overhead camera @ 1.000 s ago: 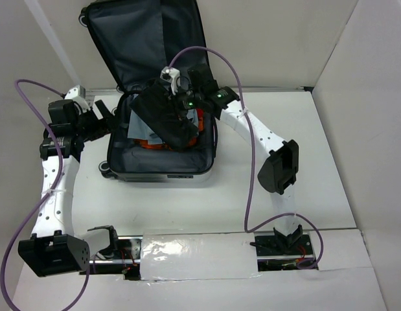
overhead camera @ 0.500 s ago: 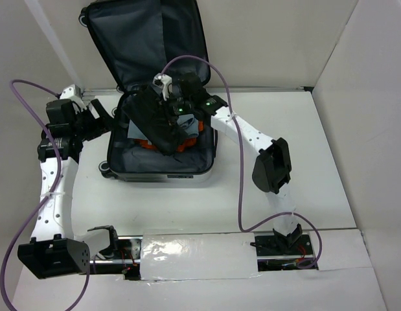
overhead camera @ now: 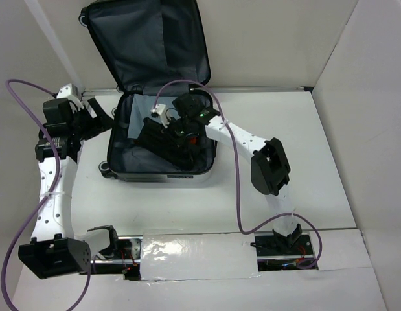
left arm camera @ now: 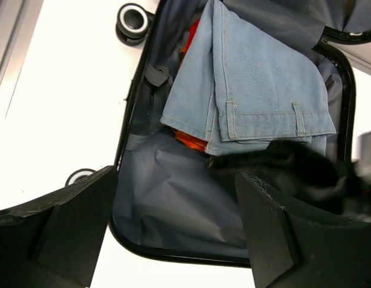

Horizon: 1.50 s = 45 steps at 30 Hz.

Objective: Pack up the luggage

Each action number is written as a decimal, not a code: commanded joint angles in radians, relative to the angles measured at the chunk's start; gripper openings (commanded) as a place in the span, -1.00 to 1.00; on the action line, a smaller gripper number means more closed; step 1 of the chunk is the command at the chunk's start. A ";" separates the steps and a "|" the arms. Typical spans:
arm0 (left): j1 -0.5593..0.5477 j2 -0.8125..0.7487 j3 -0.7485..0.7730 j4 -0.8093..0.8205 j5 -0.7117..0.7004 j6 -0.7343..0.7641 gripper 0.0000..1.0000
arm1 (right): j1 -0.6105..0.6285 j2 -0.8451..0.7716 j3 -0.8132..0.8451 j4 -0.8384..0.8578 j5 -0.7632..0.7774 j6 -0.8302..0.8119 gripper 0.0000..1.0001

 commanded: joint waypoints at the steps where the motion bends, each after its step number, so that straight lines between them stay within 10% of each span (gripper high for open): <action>1: 0.016 0.004 0.067 0.027 0.010 0.028 0.84 | 0.050 -0.067 -0.005 -0.053 0.013 -0.108 -0.88; 10: 0.035 0.022 0.103 0.027 0.040 0.037 0.84 | 0.137 0.042 0.033 -0.161 0.160 -0.148 -0.87; 18: 0.044 0.041 0.101 0.037 0.051 0.037 0.84 | 0.092 0.042 0.056 -0.161 0.137 -0.100 0.44; 26: 0.053 0.061 0.101 0.072 0.103 0.028 0.84 | 0.042 0.005 0.208 -0.135 0.060 -0.046 0.87; 38: 0.042 0.082 -0.012 0.184 0.441 0.097 0.79 | -0.118 -0.206 -0.060 0.115 0.115 0.205 0.97; 45: -0.039 0.126 -0.083 0.282 0.479 0.077 0.68 | -0.249 -0.294 -0.219 0.200 0.122 0.377 0.67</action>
